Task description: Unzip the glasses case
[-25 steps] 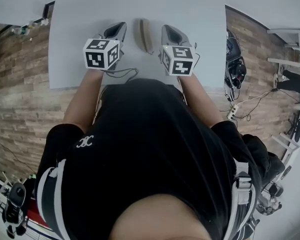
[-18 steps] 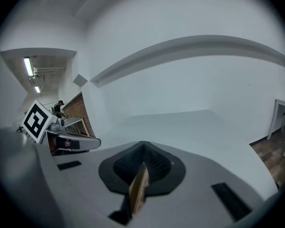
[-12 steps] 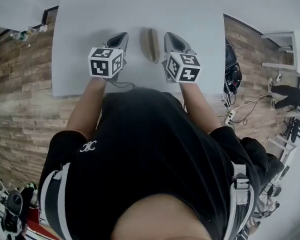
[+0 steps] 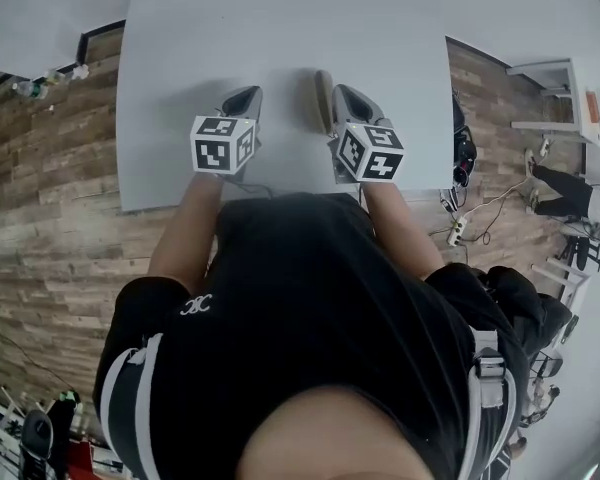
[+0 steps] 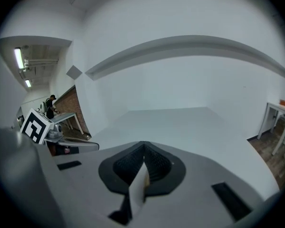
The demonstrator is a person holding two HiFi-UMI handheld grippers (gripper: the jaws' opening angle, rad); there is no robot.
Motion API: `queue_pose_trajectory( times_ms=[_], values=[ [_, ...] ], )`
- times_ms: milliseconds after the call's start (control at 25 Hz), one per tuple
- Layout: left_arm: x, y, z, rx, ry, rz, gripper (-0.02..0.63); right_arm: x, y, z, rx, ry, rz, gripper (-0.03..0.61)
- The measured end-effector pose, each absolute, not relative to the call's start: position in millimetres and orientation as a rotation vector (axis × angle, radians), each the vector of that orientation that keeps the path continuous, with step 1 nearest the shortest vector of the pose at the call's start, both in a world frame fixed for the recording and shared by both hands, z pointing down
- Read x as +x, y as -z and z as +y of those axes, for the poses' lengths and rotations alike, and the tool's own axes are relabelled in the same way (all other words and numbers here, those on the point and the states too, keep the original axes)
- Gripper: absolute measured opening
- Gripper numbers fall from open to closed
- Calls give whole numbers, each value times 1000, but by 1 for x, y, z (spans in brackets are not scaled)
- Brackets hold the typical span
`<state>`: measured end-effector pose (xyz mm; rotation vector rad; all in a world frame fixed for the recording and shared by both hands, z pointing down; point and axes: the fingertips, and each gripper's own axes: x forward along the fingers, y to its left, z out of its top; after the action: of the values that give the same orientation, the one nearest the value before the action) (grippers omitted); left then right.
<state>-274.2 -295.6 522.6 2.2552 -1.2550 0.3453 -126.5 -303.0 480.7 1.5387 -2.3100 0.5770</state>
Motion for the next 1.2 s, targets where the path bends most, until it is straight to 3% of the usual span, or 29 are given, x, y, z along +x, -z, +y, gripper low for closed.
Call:
queue_pose_trajectory(
  times_ms=[320,800,1200],
  values=[
    [-251,-503,-299,2219,-303,-1329,3,-90,-465,-320,1524,-520,-2371,14],
    [-94,-482,-273,2116,-322,-1598,3,72,-469,-322,1286,-433,-2547,14],
    [10,-471,-230,1974,-352,-1749,3,155,-453,-296,1043,-430,-2697,14]
  ],
)
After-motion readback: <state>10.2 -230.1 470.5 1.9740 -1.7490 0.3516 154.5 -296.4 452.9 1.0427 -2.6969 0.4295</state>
